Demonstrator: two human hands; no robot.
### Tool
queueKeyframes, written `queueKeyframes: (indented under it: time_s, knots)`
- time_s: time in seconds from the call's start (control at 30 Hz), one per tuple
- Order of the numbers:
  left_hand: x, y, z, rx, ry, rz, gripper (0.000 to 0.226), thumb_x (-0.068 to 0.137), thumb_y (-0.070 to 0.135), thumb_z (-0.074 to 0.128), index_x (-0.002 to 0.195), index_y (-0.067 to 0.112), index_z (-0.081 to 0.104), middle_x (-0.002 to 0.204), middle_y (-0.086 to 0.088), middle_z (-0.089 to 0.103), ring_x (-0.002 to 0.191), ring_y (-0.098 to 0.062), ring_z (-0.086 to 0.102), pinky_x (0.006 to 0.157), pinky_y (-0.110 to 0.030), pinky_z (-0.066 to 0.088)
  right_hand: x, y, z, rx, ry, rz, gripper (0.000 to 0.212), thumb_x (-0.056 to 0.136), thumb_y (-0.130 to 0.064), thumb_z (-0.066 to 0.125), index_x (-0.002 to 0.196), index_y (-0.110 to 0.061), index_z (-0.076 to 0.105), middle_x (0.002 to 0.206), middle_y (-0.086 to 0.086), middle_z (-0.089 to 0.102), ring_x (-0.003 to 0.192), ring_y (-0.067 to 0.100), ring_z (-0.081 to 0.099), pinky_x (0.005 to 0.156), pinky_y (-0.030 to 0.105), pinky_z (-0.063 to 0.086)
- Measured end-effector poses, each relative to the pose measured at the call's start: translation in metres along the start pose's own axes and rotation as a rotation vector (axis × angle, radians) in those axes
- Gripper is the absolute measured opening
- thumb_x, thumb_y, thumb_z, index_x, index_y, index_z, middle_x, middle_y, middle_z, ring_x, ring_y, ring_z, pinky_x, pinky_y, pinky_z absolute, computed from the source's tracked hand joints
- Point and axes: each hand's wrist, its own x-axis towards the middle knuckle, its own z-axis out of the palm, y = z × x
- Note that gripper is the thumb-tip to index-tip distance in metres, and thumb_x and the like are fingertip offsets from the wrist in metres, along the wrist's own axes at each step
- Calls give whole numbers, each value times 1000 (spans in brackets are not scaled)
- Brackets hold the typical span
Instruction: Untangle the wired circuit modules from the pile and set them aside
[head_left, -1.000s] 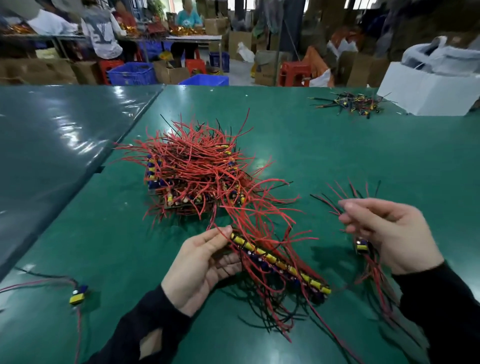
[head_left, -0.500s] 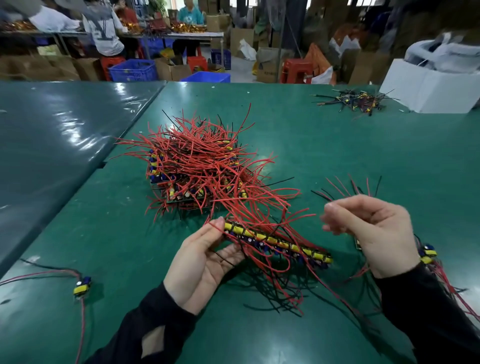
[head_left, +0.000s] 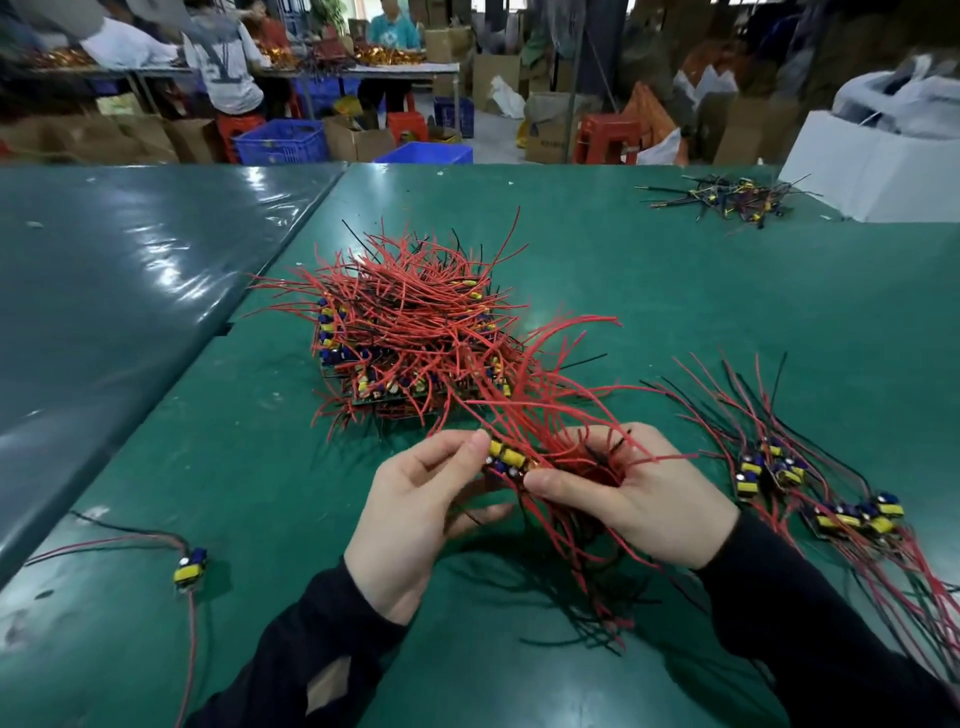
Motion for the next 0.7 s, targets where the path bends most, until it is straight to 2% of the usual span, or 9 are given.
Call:
queueKeyframes:
  time_s: [0.07,0.13,0.2,0.3,0.33,0.4,0.5,0.57,0.7]
  knots:
    - [1,1,-2,32,-7,-15,19,68,27,66,75,10,72,76,-7,69,66,-9,65,58,-21,54,-2,3,0,-65,6,-11,24,80,-39,68,84,-16,71,64,-5,53,60,6,41,55,32,40]
    - [1,2,-2,29,-26,-57,16,68,24,65,68,10,73,69,-5,69,58,-7,63,57,-18,55,-3,5,-1,-40,-5,6,29,82,-37,68,83,-8,70,63,-3,51,59,8,40,54,31,37]
    - [2,3,-2,10,-41,-89,15,66,22,66,65,9,74,65,-6,69,53,-9,63,55,-17,54,-5,8,-2,85,-43,68,35,81,-35,67,86,-1,69,66,1,54,60,12,42,56,30,35]
    - [2,5,-3,-3,-45,-98,14,63,17,66,66,6,74,67,-10,70,55,-12,65,56,-20,56,-6,8,-1,171,-72,100,23,84,-26,67,87,-3,70,70,1,63,63,9,48,59,25,40]
    - [3,4,-3,1,-43,-91,14,63,16,66,66,5,74,68,-11,70,57,-12,66,57,-20,56,-6,8,0,164,-67,90,21,84,-25,67,89,-5,70,74,3,69,66,8,53,62,25,45]
    - [2,2,-4,23,-48,-59,15,64,17,66,67,4,74,69,-10,69,59,-11,65,59,-20,56,-6,10,5,134,-32,71,24,81,-29,69,97,-11,71,91,8,73,77,16,64,78,37,54]
    - [1,-1,-3,95,-53,16,15,68,19,65,67,7,73,68,-9,67,61,-11,63,58,-20,55,-5,10,11,82,-3,44,27,82,-33,68,104,-18,69,100,-2,73,95,19,68,89,42,51]
    - [1,-4,-3,155,-33,88,17,69,24,65,70,8,72,71,-9,66,67,-13,61,62,-23,54,-5,11,13,60,27,49,29,83,-36,65,104,-17,69,99,2,73,94,24,67,88,46,50]
    - [1,-10,-1,279,13,229,25,73,28,63,77,4,70,74,-3,66,72,-12,58,71,-23,47,-4,9,13,-45,90,-8,31,82,-38,63,94,-11,71,85,8,71,82,27,65,76,45,49]
